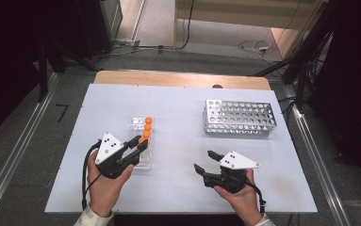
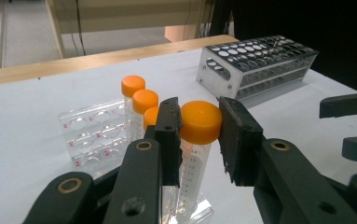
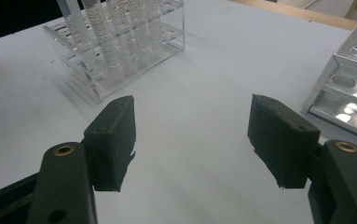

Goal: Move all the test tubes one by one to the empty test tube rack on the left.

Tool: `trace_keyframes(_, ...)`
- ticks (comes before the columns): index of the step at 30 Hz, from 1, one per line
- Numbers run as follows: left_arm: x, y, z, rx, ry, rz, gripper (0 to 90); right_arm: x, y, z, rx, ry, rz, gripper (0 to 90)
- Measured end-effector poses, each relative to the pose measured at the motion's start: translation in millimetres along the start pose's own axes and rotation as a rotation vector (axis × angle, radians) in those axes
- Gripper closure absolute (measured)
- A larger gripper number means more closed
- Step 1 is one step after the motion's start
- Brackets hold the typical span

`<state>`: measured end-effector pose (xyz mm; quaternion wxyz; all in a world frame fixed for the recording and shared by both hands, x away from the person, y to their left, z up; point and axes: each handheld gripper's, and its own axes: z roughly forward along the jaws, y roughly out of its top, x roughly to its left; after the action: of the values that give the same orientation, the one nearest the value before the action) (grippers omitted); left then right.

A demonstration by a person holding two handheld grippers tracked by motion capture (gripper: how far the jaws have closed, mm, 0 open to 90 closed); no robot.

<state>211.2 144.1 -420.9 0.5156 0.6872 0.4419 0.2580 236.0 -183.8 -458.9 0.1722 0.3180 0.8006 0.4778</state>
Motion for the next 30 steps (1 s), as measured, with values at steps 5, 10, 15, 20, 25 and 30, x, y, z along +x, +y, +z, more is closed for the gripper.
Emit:
trace_keyframes(5, -0.8, -4.0, 1.9, 0.024, 0.017, 0.002, 70.4, 0.1, -0.1, 0.2, 0.000, 0.001, 0.000, 31.0)
trace_keyframes(10, -2.6, -6.9, 3.7, 0.038, 0.021, 0.015, 70.3, 0.3, -0.2, 0.5, 0.000, 0.001, -0.001, 31.0)
trace_keyframes(15, -2.3, -8.0, 3.4, 0.040, 0.022, 0.017, 70.2, 0.7, -0.2, 0.5, 0.002, 0.001, 0.000, 31.0)
trace_keyframes(20, -2.8, -8.6, 2.7, 0.037, 0.027, 0.018, 69.2, 1.2, -0.6, 1.2, 0.005, 0.000, -0.001, 31.0)
trace_keyframes(25, -3.7, -7.9, 0.7, 0.023, 0.022, 0.013, 63.0, 0.9, -0.6, 1.1, 0.005, 0.000, -0.001, 31.0)
trace_keyframes(30, -5.0, -6.6, -1.3, 0.010, 0.006, 0.002, 60.4, 1.2, -0.6, 1.4, 0.005, 0.000, -0.001, 31.0)
